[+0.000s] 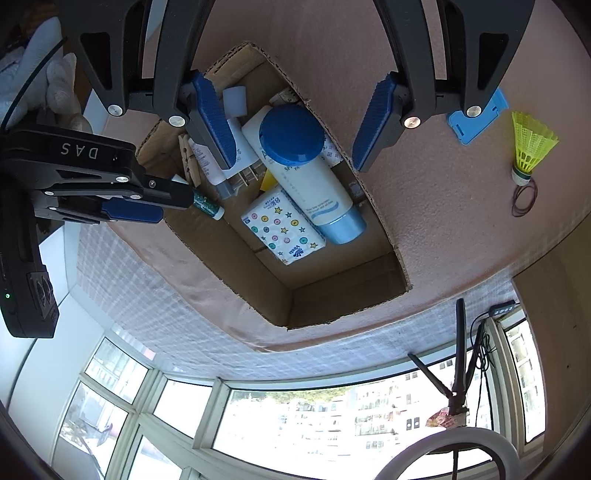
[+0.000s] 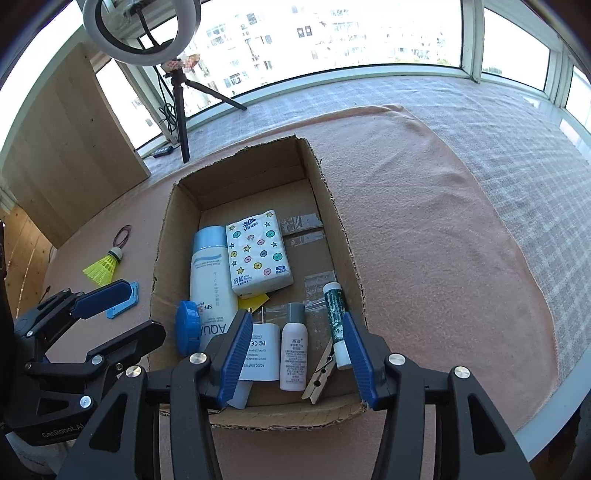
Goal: Organize objects
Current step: 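Carry the glue stick and blue lid into the box and open both tools, then withdraw both tools from the box toward the blue phone stand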
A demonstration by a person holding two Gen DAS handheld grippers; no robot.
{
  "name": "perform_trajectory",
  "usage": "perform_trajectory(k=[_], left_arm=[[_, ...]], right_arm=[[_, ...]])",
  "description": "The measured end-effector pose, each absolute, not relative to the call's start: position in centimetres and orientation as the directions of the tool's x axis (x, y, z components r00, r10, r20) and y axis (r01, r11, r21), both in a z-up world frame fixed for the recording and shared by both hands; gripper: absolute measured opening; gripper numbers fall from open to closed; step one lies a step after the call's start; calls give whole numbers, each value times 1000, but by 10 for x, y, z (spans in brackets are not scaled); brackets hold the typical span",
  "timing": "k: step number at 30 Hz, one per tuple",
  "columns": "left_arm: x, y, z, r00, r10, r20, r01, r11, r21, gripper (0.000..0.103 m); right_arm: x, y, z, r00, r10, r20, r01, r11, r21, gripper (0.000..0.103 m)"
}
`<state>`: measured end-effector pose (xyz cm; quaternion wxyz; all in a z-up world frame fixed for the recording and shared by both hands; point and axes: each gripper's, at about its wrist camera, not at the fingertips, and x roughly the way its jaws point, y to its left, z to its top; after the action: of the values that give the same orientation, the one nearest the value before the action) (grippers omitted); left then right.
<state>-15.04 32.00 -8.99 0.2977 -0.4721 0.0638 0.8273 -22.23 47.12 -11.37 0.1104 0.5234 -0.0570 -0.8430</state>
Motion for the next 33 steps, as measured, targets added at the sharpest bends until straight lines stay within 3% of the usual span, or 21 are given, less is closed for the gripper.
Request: perform_trajectory(k=[18, 33], left_arm=[[-143, 276, -81, -404, 425, -810, -507, -841, -189, 69], [-134, 157, -95, -452, 345, -823, -307, -926, -219, 69]], right_arm=[[-211, 457, -105, -432, -285, -855, 113, -958, 263, 50], [-194, 419, -101, -424, -357, -832, 136, -934, 331, 52]])
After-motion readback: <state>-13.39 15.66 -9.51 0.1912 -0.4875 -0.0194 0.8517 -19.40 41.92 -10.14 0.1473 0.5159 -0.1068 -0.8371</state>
